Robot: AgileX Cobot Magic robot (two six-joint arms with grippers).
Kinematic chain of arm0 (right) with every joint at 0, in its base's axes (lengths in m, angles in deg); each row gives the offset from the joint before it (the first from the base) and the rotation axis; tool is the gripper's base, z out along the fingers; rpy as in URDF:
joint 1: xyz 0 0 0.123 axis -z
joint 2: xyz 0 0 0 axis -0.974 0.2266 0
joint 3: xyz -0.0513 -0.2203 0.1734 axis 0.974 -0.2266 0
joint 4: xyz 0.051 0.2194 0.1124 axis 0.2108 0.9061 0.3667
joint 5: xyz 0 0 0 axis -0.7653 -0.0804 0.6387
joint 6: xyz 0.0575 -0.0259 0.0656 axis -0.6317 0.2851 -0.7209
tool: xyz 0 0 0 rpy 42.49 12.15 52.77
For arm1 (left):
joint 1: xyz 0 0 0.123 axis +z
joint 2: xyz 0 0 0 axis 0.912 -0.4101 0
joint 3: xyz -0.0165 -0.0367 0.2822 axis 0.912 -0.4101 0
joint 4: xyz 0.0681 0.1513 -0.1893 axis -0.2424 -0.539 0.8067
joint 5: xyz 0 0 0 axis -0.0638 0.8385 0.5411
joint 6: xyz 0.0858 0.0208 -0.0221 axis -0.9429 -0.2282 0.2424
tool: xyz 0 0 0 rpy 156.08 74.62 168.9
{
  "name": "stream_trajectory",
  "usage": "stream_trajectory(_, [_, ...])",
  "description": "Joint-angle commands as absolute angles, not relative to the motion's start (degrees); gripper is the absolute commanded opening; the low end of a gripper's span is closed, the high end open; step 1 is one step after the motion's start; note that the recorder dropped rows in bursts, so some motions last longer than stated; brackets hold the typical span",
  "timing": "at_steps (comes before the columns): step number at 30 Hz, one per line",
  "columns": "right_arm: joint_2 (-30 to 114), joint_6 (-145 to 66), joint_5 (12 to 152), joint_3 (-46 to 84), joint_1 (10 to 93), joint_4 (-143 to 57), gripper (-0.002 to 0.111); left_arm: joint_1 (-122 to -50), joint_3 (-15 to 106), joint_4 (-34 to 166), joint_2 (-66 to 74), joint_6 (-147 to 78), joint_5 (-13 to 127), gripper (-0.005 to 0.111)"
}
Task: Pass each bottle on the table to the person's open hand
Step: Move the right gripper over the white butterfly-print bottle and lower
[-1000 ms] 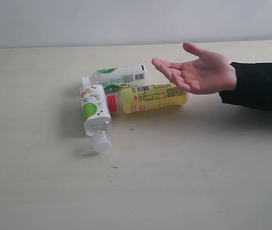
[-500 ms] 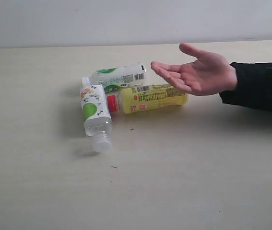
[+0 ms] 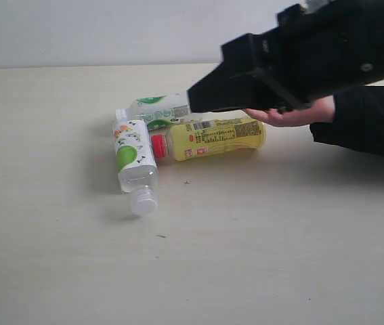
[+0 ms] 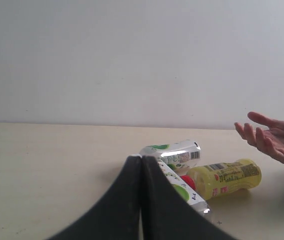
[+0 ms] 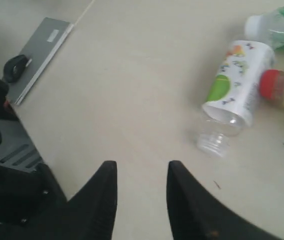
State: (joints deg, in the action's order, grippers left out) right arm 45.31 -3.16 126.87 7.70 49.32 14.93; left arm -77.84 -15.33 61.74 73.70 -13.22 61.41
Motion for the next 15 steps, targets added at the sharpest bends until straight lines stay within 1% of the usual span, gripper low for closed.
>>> stream_trajectory(1, [51.3, 2.2, 123.7, 11.5, 44.4, 23.8, 0.034, -77.7, -15.3, 61.6, 74.1, -12.8, 61.4, 0.0])
stream_trajectory(3, [53.7, 4.4, 123.4, 12.0, 43.5, 29.6, 0.033, -77.7, -15.3, 61.6, 74.1, -12.8, 61.4, 0.0])
stream_trajectory(6, [57.8, 5.3, 125.1, 15.4, 42.1, 28.8, 0.033, -77.7, -15.3, 61.6, 74.1, -12.8, 61.4, 0.0])
stream_trajectory(8, [60.2, 4.1, 124.3, 17.6, 40.2, 27.4, 0.036, -77.7, -15.3, 61.6, 74.1, -12.8, 61.4, 0.0])
stream_trajectory(11, [63.2, 1.2, 121.1, 21.7, 36.4, 21.8, 0.043, -77.7, -15.3, 61.6, 74.1, -12.8, 61.4, 0.0])
stream_trajectory(12, [64.2, -2.1, 119.4, 23.2, 34.9, 17.6, 0.047, -77.7, -15.3, 61.6, 74.1, -12.8, 61.4, 0.0])
stream_trajectory(15, [66.8, -13.9, 116.5, 27.9, 32.4, 3.3, 0.055, -77.7, -15.3, 61.6, 74.1, -12.8, 61.4, 0.0])
